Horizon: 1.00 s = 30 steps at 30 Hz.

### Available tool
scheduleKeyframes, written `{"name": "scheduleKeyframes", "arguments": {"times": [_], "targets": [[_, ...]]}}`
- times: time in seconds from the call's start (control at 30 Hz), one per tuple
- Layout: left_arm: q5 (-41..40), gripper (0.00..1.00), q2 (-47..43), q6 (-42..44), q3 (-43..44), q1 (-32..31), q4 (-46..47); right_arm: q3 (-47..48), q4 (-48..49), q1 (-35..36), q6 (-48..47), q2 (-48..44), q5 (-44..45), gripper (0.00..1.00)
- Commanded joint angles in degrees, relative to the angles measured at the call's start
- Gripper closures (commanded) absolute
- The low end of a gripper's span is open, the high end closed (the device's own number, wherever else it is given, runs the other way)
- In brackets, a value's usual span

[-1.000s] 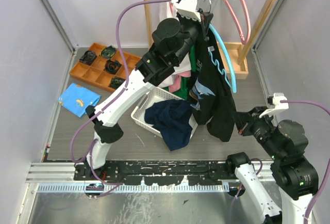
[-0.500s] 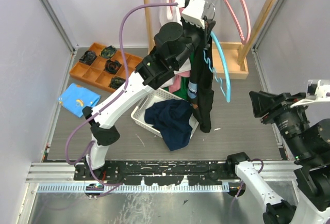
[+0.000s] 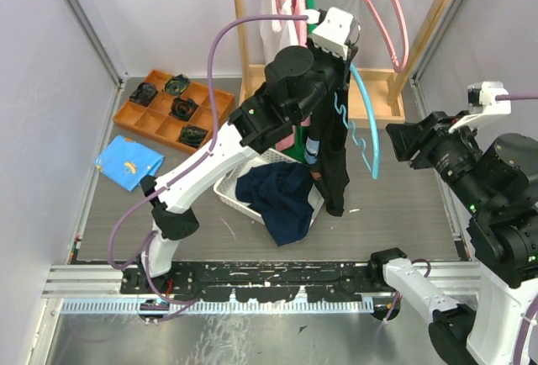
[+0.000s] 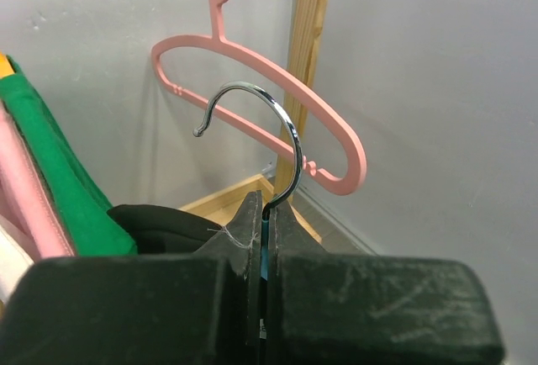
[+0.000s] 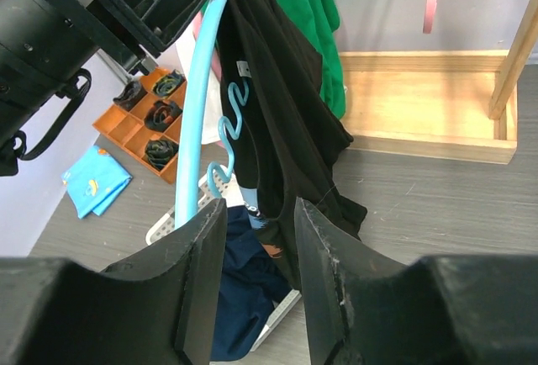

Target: Remove the t-shirt from the hanger

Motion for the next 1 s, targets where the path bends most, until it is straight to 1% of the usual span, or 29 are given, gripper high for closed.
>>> {"name": "scheduleKeyframes", "arguments": {"times": [0.0,0.3,0.67,0.97], "targets": [[-2.2,1.0,1.4,1.3,2.7,-0.3,1.6,2.0,2.8,-0.2,-2.1,1.4,-1.9,0.55],[-3.4,1.0,3.4,1.1,3.0,-0.4,1.5,2.3,3.3,-0.2,-2.6,3.3,-4.2,0.55],[-3.8,1.0,5.0,1.1,5.3,-0.7,1.1,-2.9,3.5,-0.2,-3.5,3.5,-3.3,0.55],[-4.0,1.0,5.3,1.3,5.6,-1.4,1.1,-5.5,4.9,-0.2,-3.7,4.2,-3.4,0.56]]}}
